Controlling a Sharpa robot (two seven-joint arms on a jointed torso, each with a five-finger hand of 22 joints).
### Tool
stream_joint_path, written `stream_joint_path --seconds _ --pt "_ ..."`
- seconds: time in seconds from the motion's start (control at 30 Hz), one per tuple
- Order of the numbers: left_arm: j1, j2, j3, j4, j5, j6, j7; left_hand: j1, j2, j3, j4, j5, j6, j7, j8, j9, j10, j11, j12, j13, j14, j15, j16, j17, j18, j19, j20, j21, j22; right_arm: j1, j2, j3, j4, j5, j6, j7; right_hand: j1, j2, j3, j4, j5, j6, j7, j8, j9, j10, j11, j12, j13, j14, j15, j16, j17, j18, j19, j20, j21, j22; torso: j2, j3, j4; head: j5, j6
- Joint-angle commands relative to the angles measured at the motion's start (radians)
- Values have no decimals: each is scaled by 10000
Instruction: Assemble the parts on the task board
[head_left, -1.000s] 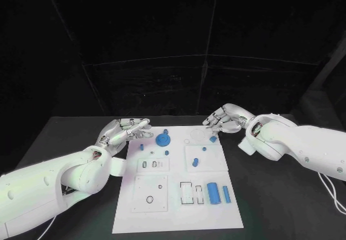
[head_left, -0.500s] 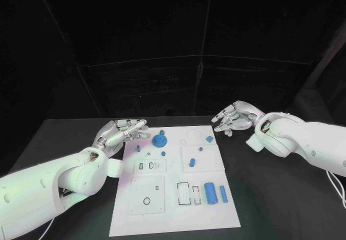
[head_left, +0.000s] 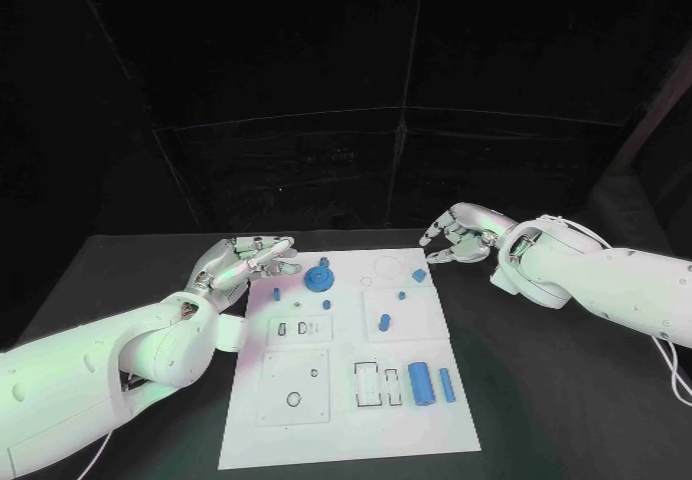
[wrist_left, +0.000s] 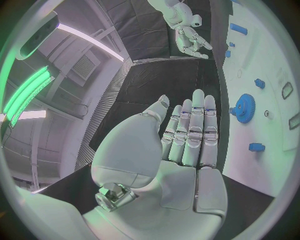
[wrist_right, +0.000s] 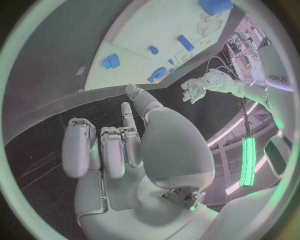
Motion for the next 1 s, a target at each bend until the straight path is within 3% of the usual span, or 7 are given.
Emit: stream_joint_path --seconds 0.03,0.17,0.47,0.67,0.8,1.0 --pt "6 35 0 -36 -92 191 129 -87 -36 49 16 43 34 25 -64 -8 33 18 -63 -12 -97 -3 -43 13 62 -22 43 -67 -8 11 87 -1 -40 -2129 -61 -403 -24 130 -90 25 -86 -130 1 56 -18 501 17 -140 1955 1061 50 25 2626 -734 1060 9 1450 3159 -12 -10 0 -12 -33" --pt "-6 66 -1 -78 -93 199 130 -87 -36 49 16 43 34 25 -64 -8 33 18 -63 -12 -97 -3 -43 13 62 -22 43 -67 -8 4 164 -3 -25 -2849 133 -516 -45 132 -128 50 -93 -108 -12 85 -14 613 11 -21 2100 1061 46 25 2626 -753 1088 9 1493 3260 -6 -4 12 -28 -50" --pt "-22 123 -4 -139 -94 217 128 -87 -39 65 7 43 26 35 -75 -10 24 25 -77 -14 -98 1 -61 19 63 -26 48 -75 -14 -46 387 -13 19 -4101 934 -954 9 116 -222 60 -315 -663 -92 -220 -77 993 -76 371 2587 1061 -6 25 2626 -753 1088 6 1493 3260 -21 -20 1 -36 -114" --pt "-27 129 -5 -148 -94 221 125 -87 -39 65 7 43 26 35 -75 -10 24 25 -77 -14 -98 1 -61 19 63 -26 48 -75 -14 -99 523 -21 -61 -4456 1203 -1134 96 111 -333 66 -594 -1236 -186 -521 -74 1023 -313 403 2627 1061 -196 25 2626 -753 1088 -145 1493 3260 -29 -28 11 -30 -128" --pt "-28 130 -5 -148 -95 223 123 -87 -39 65 7 43 26 35 -75 -10 24 25 -77 -14 -98 1 -61 19 63 -26 48 -75 -14 -111 599 -27 -125 -4525 1403 -1183 115 115 -371 79 -626 -1341 -229 -577 -67 1023 -359 403 2627 1061 -238 25 2626 -753 1088 -191 1493 3260 -24 -41 20 -25 -148" --pt "-28 128 -5 -152 -95 216 122 -87 -39 65 7 43 26 35 -75 -10 24 25 -77 -14 -98 1 -61 19 63 -26 48 -75 -14 -144 703 -49 -223 -4572 1918 -1262 141 150 -371 86 -626 -1369 -251 -592 -60 1023 -381 403 2627 1061 -260 25 2626 -753 1088 -211 1493 3260 -30 -28 11 9 -176"
